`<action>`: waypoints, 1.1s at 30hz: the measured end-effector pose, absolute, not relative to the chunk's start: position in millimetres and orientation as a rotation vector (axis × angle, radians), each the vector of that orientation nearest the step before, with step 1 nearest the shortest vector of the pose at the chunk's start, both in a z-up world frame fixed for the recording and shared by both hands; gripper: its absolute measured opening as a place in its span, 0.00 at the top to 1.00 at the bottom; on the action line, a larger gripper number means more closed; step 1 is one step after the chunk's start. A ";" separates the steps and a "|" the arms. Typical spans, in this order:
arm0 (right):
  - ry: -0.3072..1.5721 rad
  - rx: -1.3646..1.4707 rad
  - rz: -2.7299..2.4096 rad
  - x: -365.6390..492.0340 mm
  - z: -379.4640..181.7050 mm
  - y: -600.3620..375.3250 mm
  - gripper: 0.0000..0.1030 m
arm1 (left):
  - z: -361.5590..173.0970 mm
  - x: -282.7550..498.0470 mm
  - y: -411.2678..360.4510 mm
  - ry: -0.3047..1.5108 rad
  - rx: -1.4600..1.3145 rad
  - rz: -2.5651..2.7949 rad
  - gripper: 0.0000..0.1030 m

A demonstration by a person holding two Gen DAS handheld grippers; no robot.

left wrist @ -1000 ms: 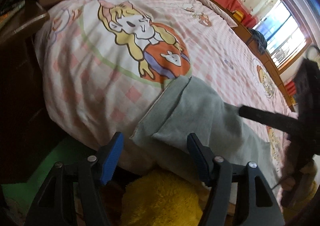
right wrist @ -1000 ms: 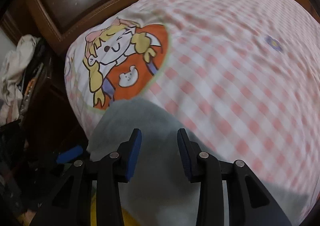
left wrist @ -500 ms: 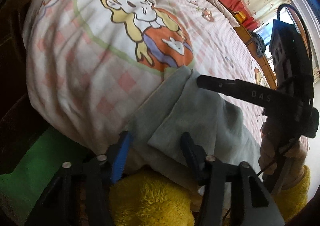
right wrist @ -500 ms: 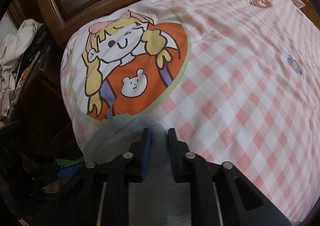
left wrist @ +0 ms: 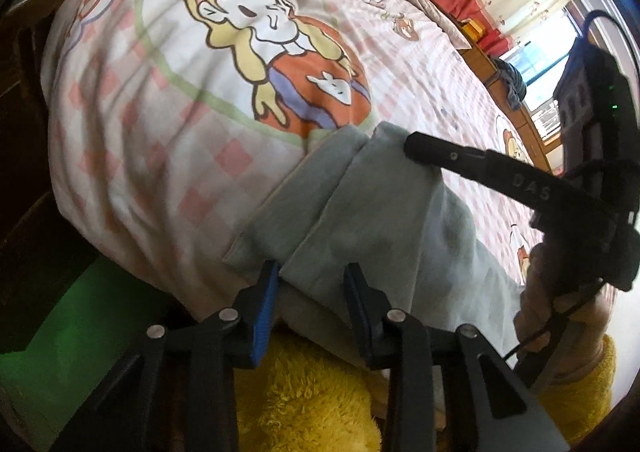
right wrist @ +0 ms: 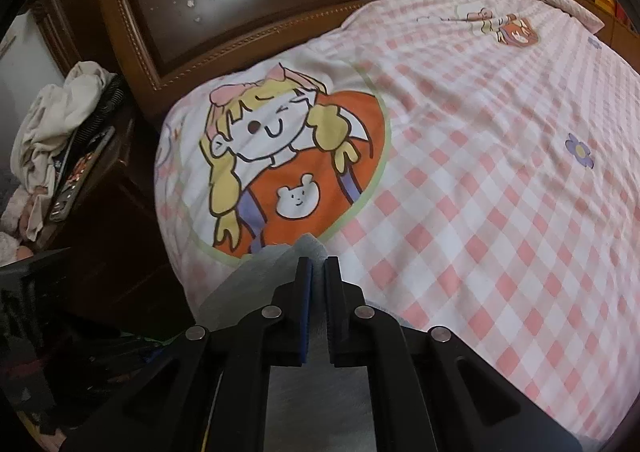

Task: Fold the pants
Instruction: 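Grasp the folded pants edge with the left tool while the right tool releases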

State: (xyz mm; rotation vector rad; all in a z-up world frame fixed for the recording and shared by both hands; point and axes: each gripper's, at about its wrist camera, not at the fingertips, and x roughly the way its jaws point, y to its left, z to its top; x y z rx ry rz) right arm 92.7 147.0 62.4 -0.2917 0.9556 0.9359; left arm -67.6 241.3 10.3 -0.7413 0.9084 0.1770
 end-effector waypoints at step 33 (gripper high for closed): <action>1.006 -0.079 0.725 87.0 80.4 38.2 0.69 | 36.6 -83.2 250.3 0.848 -0.452 0.363 0.58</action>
